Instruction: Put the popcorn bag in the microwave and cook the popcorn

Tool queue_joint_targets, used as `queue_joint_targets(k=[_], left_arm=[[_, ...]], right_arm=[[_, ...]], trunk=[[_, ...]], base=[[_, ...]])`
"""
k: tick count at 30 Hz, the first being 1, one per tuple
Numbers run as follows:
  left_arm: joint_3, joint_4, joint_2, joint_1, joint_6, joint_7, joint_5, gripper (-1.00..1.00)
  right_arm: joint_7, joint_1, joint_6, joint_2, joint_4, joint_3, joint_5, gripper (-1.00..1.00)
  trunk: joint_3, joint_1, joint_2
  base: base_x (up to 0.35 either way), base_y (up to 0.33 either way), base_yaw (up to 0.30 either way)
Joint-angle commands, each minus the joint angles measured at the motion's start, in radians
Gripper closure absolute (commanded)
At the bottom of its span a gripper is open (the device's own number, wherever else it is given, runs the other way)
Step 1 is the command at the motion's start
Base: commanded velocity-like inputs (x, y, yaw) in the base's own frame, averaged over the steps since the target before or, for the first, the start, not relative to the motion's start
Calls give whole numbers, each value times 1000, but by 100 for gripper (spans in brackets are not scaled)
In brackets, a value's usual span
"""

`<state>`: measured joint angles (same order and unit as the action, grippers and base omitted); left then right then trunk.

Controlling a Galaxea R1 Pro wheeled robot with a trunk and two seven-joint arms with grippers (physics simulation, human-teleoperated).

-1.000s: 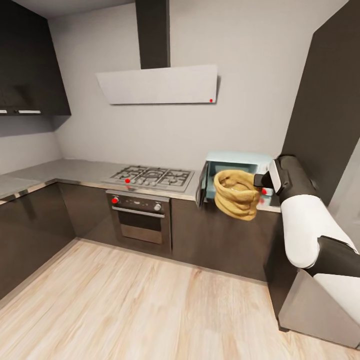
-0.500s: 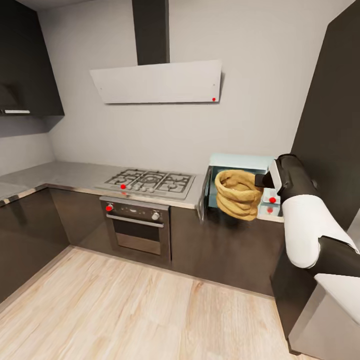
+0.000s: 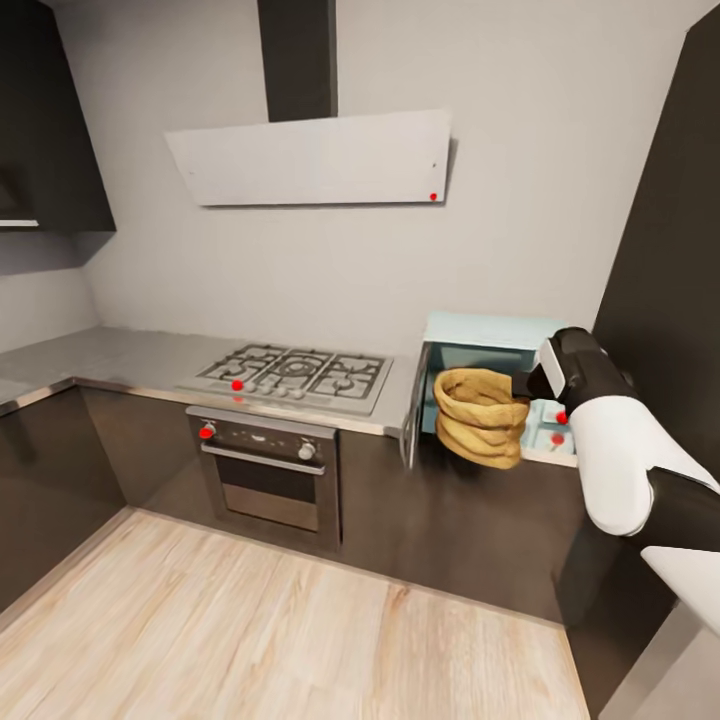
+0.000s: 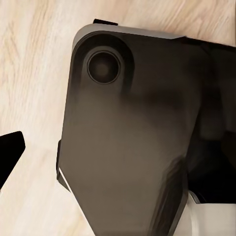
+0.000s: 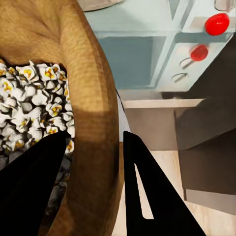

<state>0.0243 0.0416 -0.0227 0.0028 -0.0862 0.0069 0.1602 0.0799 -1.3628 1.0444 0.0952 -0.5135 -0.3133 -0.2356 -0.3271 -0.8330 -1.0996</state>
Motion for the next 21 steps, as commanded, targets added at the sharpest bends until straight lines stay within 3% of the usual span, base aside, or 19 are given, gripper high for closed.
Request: queue_joint_targets(k=[1,5,8,10,21], left_arm=[[2,1,0,0,-1,1,5,-100],[2,1,0,0,-2,1,5,-100],[2,1,0,0,-3,1,4,-100],[2,1,0,0,-3,1,4,-100],[0,1,0,0,-3,1,4,-100]], right_arm=[[2,-1,3,0,0,-5,-1,100],[1,-1,3,4,-2,-6,-1,100],[-1,-1,3,36,-2,-10,-1,100],[-2,-1,3,44,-2,-10,-1,100],[-2,-1,3,46,-14,-11,-2,100]], trunk=[[-1,0,-1],[-1,0,-1],[-1,0,-1],[-1,0,-1],[-1,0,-1]], base=[[179,0,0],[156,0,0],[78,0,0],[15,0,0],[1,0,0]])
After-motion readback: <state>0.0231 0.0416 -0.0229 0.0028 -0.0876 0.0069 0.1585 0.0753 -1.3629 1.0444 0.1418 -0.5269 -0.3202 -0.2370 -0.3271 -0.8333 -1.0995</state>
